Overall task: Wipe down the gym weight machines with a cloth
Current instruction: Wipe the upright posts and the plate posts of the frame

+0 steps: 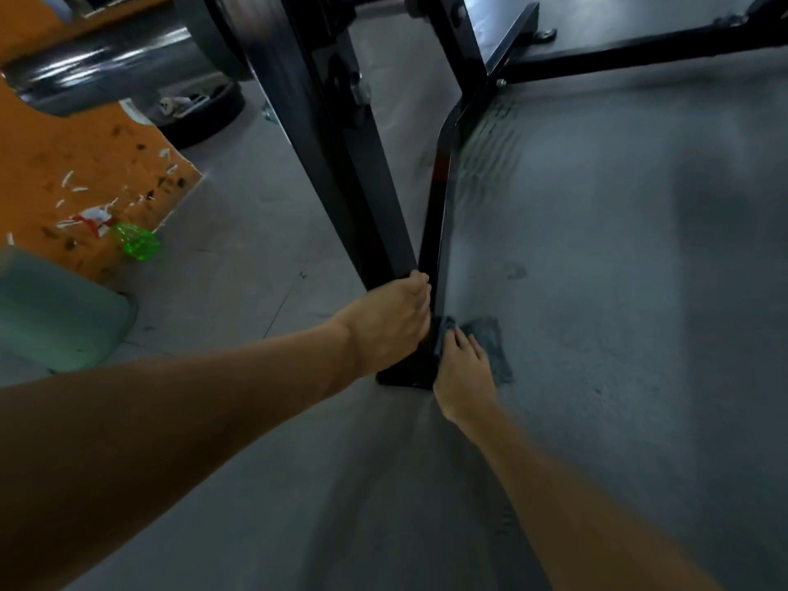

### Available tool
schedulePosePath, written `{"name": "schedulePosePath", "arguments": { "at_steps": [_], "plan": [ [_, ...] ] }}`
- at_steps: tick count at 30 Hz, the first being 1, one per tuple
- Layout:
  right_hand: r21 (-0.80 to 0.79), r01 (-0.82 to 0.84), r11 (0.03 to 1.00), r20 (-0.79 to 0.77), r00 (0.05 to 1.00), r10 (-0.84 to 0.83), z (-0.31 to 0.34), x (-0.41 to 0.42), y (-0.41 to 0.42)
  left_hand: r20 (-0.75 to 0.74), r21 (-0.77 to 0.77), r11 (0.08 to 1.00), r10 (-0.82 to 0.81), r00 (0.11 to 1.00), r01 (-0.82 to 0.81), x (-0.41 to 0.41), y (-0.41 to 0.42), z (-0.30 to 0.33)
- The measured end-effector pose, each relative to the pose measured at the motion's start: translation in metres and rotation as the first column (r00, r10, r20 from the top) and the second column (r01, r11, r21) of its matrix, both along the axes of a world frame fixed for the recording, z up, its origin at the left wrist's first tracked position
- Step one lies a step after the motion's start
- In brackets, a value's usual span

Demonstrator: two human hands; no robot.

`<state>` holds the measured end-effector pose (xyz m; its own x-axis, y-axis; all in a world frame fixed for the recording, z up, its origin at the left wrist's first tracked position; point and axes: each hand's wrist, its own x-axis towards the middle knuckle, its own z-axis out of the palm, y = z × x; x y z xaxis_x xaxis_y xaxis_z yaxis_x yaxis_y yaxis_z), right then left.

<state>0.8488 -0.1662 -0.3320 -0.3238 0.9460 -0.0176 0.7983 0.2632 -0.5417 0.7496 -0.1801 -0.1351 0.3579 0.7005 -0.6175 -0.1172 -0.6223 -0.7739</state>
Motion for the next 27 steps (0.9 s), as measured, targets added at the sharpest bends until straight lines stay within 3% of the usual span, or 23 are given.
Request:
{"name": "schedulePosePath", "arguments": {
  "at_steps": [5,8,10,13,14,15,16,17,18,19,20,22,24,27],
  "plan": [
    [0.017,-0.008,1.0,-0.131,0.991,0.01,0.008,0.023,-0.048,0.182,0.023,1.0,0.01,0.983,-0.014,-0.011,-0.01,-0.002],
    [-0.288,0.175,0.942,-0.342,0.899,-0.272,0.038,0.033,-0.057,0.474,0.028,0.995,-0.101,0.875,0.099,-0.033,-0.026,-0.007],
    [-0.543,0.29,0.788,-0.443,0.698,-0.562,0.05,0.035,-0.059,0.567,0.017,0.986,-0.145,0.811,0.165,-0.056,-0.041,-0.022],
    [-0.858,0.133,0.496,-0.469,0.191,-0.862,0.067,0.032,-0.063,0.684,-0.072,0.989,-0.047,0.728,0.131,-0.097,-0.061,-0.05],
    [-0.887,0.094,0.452,-0.443,0.099,-0.891,0.069,0.032,-0.064,0.721,-0.105,0.993,0.038,0.692,0.055,-0.103,-0.064,-0.056],
    [-0.888,0.075,0.453,-0.449,0.065,-0.891,0.072,0.032,-0.068,0.761,-0.116,0.993,0.11,0.639,-0.033,-0.108,-0.067,-0.061],
    [-0.844,0.138,0.519,-0.502,0.143,-0.853,0.075,0.027,-0.072,0.792,-0.155,0.973,0.227,0.566,-0.173,-0.116,-0.071,-0.069],
    [-0.733,0.266,0.626,-0.556,0.298,-0.776,0.073,0.021,-0.078,0.777,-0.294,0.889,0.436,0.454,-0.352,-0.121,-0.074,-0.08],
    [-0.552,0.386,0.739,-0.56,0.485,-0.672,0.069,0.016,-0.084,0.669,-0.448,0.722,0.662,0.338,-0.527,-0.123,-0.077,-0.089],
    [-0.327,0.405,0.854,-0.531,0.668,-0.521,0.063,0.008,-0.092,0.599,-0.539,0.584,0.773,0.211,-0.607,-0.125,-0.08,-0.098],
    [-0.121,0.34,0.933,-0.469,0.808,-0.356,0.056,-0.001,-0.099,0.582,-0.594,0.512,0.806,0.108,-0.62,-0.126,-0.081,-0.11],
    [0.229,0.092,0.969,-0.213,0.976,-0.042,0.028,-0.018,-0.104,0.636,-0.631,0.494,0.771,-0.034,-0.598,-0.126,-0.081,-0.134],
    [0.399,-0.221,0.89,0.169,0.972,0.165,-0.001,-0.03,-0.094,0.671,-0.658,0.492,0.727,-0.146,-0.57,-0.123,-0.077,-0.154],
    [0.276,-0.411,0.869,0.498,0.835,0.236,-0.015,-0.043,-0.081,0.655,-0.686,0.487,0.737,-0.167,-0.541,-0.118,-0.067,-0.167]
  ]
}}
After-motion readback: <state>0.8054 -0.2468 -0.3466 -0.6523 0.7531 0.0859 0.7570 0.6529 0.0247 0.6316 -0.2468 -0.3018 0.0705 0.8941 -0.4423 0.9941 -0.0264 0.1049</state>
